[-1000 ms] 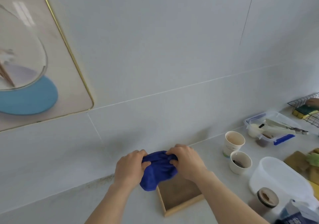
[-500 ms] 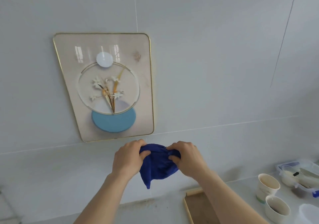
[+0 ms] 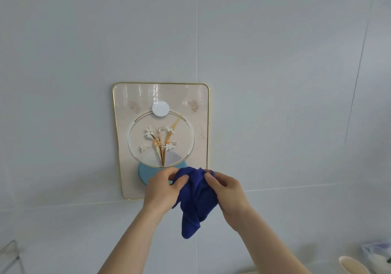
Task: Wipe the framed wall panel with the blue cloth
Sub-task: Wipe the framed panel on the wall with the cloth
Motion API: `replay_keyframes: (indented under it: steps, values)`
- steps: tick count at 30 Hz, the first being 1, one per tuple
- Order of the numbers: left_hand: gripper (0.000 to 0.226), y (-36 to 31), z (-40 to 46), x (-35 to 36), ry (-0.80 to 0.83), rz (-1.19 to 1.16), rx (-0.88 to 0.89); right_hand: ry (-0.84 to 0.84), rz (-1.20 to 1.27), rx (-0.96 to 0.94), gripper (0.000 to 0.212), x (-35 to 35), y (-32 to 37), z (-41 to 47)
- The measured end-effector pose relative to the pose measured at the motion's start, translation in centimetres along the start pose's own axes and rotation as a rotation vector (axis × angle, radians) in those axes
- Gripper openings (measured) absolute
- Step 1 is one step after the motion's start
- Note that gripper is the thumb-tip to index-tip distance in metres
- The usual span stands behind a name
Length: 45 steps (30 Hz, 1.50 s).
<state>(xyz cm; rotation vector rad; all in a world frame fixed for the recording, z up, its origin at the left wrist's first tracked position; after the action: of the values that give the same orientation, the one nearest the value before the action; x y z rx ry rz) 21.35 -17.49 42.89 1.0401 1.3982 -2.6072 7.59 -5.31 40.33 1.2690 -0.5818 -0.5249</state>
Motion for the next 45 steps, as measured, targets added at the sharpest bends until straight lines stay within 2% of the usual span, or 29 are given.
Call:
replay_keyframes:
  steps: [2, 4, 6, 10, 14, 16, 18, 20, 22, 26, 29, 32, 34, 37, 40, 45]
  values:
    - [0.01, -1.1, 0.0, 0.4, -0.037, -0.062, 0.018, -0.009, 0.055, 0.015, 0.04, 1.3, 0.3, 0.0]
    - [0.005, -2.3, 0.0, 0.9, -0.049, -0.083, 0.042, 0.061, 0.1, 0.079, 0.057, 2.6, 0.3, 0.0]
    - [0.007, -3.0, 0.1, 1.1, -0.071, -0.086, 0.066, 0.121, 0.163, 0.106, 0.06, 3.3, 0.0, 0.2]
    - [0.006, -3.3, 0.9, 1.2, 0.007, -0.127, 0.082, 0.156, 0.276, 0.091, 0.054, 3.2, -0.6, 1.0]
    - [0.027, -2.8, 1.6, 2.2, 0.163, -0.155, 0.056, 0.024, 0.236, 0.187, 0.037, 2.4, -0.2, 2.7]
    - [0.034, -2.3, 2.1, 2.5, 0.162, -0.173, 0.058, -0.051, 0.241, 0.226, 0.028, 1.9, 0.4, 3.8]
    - [0.037, -1.7, 3.2, 2.4, 0.086, -0.192, 0.072, -0.12, 0.224, 0.194, 0.019, 1.6, 1.9, 4.8]
    - [0.038, -1.2, 4.4, 2.2, -0.004, -0.234, 0.085, -0.212, 0.18, 0.091, 0.011, 1.1, 3.6, 6.4]
    - [0.04, -0.7, 5.8, 1.9, -0.111, -0.22, 0.127, -0.292, 0.128, -0.048, 0.017, 0.9, 5.5, 8.0]
    - [0.055, -0.5, 8.6, 1.4, -0.323, 0.007, 0.288, -0.398, -0.143, -0.465, 0.041, 1.8, 8.2, 10.7]
    - [0.055, -1.2, 10.7, 1.2, -0.423, 0.208, 0.425, -0.411, -0.344, -0.767, 0.044, 3.0, 8.8, 12.3]
    - [0.054, -1.8, 12.6, 1.2, -0.506, 0.345, 0.52, -0.424, -0.596, -0.979, 0.049, 3.8, 7.6, 14.7]
    - [0.055, -1.8, 13.7, 1.3, -0.541, 0.403, 0.549, -0.441, -0.741, -1.039, 0.048, 3.9, 6.4, 16.1]
    - [0.058, -1.2, 14.9, 1.7, -0.556, 0.45, 0.587, -0.448, -0.828, -1.072, 0.052, 3.7, 4.8, 17.5]
    - [0.059, -0.6, 15.7, 2.3, -0.574, 0.469, 0.629, -0.419, -0.844, -1.171, 0.054, 3.6, 4.2, 17.8]
    - [0.062, 0.1, 16.7, 3.0, -0.635, 0.508, 0.646, -0.391, -0.793, -1.227, 0.066, 3.6, 4.3, 18.0]
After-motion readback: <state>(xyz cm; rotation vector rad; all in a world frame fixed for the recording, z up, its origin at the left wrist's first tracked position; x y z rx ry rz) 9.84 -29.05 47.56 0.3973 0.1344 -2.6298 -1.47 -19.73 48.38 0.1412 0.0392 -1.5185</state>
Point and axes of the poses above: each hand's wrist, its own z-axis towards the middle knuckle, its own x-axis out of the palm, y = z × x, the point moved 3 cm from there along z, towards the middle knuckle, and after that the axes turned 5 degrees about z, right-handed, at the moved point
